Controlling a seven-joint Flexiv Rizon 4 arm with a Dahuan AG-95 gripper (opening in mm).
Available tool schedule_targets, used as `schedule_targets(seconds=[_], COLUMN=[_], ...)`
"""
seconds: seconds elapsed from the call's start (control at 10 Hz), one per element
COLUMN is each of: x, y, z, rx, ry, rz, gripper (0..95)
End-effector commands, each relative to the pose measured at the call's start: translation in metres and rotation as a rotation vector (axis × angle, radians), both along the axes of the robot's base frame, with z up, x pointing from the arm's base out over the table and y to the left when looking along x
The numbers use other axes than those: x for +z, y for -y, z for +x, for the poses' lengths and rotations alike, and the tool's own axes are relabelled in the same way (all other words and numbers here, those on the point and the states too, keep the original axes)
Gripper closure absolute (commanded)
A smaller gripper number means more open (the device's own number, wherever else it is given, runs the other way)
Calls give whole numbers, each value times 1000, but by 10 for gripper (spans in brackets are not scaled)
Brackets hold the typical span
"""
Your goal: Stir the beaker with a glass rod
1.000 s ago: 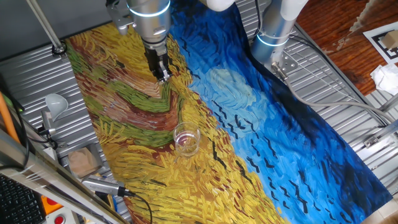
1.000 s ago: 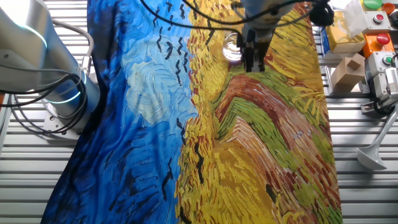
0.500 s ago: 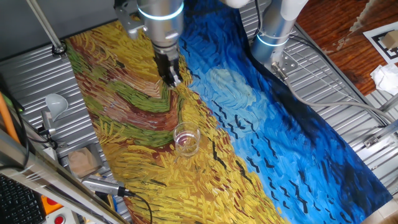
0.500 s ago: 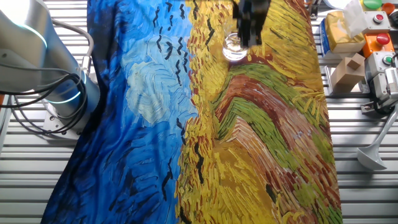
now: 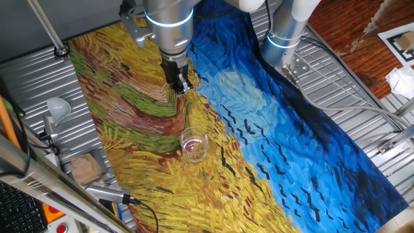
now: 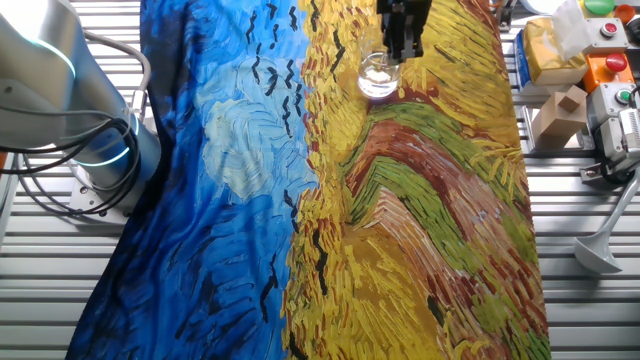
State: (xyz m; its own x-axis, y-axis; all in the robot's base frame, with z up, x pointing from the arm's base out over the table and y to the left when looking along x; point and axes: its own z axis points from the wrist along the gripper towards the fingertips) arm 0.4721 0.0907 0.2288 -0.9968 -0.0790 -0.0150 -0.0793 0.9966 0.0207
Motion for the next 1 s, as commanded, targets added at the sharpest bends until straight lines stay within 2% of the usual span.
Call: schedule_targets(seconds=[0.1, 0.4, 1.0], x=[-1, -1, -3], y=[0, 0, 1], z=[1, 0, -2], rx=[13, 58, 90], ry=[-12, -32, -39], rz=[3, 7, 3], gripper=[950, 950, 950])
